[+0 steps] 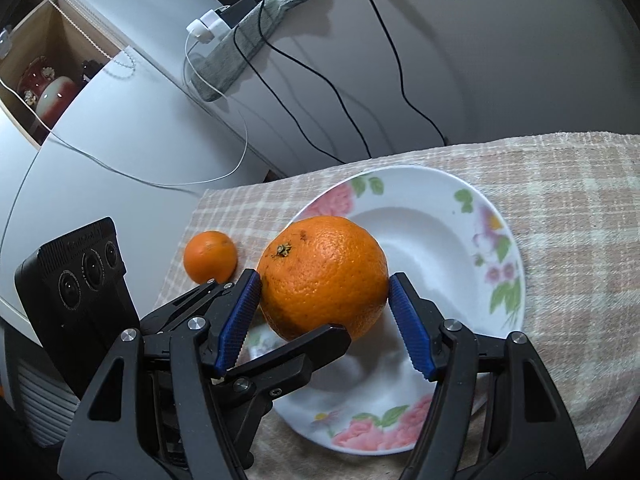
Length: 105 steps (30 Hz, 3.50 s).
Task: Organize fruits
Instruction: 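Carry the held orange with the right gripper and lower it onto the plate, then open the right gripper to release the orange and withdraw it, then grasp a small brown fruit with the left gripper while the right gripper grasps a dark plum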
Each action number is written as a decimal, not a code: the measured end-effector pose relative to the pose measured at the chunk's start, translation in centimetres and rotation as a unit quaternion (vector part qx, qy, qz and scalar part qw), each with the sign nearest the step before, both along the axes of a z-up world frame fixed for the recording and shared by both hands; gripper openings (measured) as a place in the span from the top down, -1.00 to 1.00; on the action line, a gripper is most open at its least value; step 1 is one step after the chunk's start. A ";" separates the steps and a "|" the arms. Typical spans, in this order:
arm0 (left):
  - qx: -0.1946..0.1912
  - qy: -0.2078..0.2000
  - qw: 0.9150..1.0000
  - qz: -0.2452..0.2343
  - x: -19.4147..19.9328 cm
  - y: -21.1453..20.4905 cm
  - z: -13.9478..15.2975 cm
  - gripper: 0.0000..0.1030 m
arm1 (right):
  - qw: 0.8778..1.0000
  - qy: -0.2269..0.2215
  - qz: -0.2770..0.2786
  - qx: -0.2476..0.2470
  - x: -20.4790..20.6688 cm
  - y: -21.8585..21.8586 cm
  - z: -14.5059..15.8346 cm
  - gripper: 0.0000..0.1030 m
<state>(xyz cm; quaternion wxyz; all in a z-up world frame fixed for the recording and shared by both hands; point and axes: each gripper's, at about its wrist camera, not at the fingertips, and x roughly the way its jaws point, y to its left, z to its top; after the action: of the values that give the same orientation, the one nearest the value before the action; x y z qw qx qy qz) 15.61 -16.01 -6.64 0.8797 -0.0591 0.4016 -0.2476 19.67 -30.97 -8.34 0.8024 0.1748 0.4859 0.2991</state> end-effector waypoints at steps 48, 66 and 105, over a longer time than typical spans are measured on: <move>0.022 -0.104 0.993 0.052 -7.3 7.4 3.7 -0.39 | 0.984 -0.147 -0.048 -0.093 -7.8 -0.6 6.1 -0.66; 0.034 -0.071 0.989 0.127 -14.0 14.5 1.1 -0.39 | 0.980 -0.165 0.018 -0.107 -12.8 3.3 5.2 -0.66; 0.047 -0.006 0.997 0.064 -12.9 11.0 -2.8 0.48 | 0.974 -0.080 0.169 -0.129 -11.0 11.6 -1.3 0.29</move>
<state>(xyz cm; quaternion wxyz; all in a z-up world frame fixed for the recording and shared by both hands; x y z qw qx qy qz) 2.72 -4.97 -9.41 0.8980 -0.0417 0.4030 -0.1715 8.67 -19.35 -9.62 0.7924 -0.0388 0.4772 0.3780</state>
